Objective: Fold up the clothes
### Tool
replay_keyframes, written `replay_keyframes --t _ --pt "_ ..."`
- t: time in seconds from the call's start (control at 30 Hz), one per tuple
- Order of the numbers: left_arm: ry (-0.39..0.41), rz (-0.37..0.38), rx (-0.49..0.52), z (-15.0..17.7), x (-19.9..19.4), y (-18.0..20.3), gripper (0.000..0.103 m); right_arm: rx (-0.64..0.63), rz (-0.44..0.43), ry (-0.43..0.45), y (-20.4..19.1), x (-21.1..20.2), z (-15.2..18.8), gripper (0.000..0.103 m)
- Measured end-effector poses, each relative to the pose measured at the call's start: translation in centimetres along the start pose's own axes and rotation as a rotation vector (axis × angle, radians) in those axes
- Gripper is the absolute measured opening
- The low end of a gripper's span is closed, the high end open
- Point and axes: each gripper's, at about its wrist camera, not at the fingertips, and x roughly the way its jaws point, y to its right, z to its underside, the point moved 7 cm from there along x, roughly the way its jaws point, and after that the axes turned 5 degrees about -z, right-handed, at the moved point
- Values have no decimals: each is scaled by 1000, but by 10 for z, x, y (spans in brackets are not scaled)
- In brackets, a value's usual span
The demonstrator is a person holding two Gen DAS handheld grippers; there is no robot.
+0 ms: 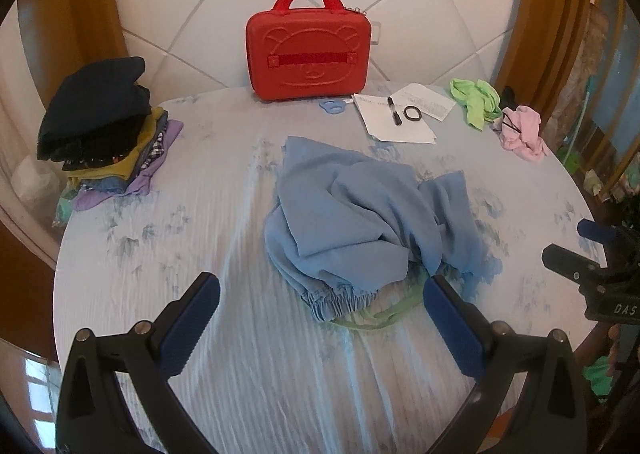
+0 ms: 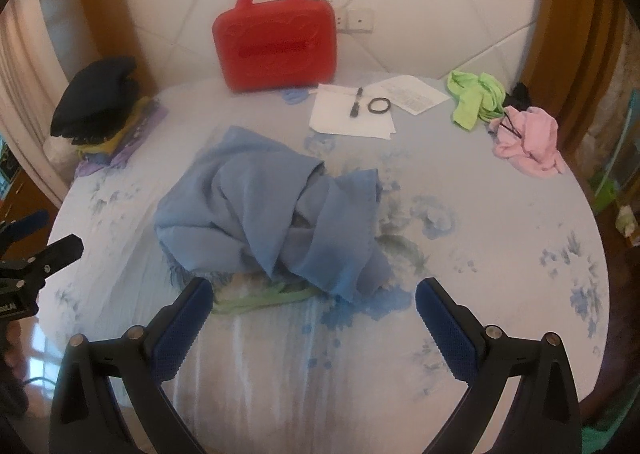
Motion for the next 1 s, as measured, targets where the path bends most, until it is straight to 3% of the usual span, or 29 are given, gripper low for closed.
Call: replay_keyframes --t 1.0 --pt "-45 -17 -11 9 12 -3 103 -7 -17 -23 1 7 0 103"
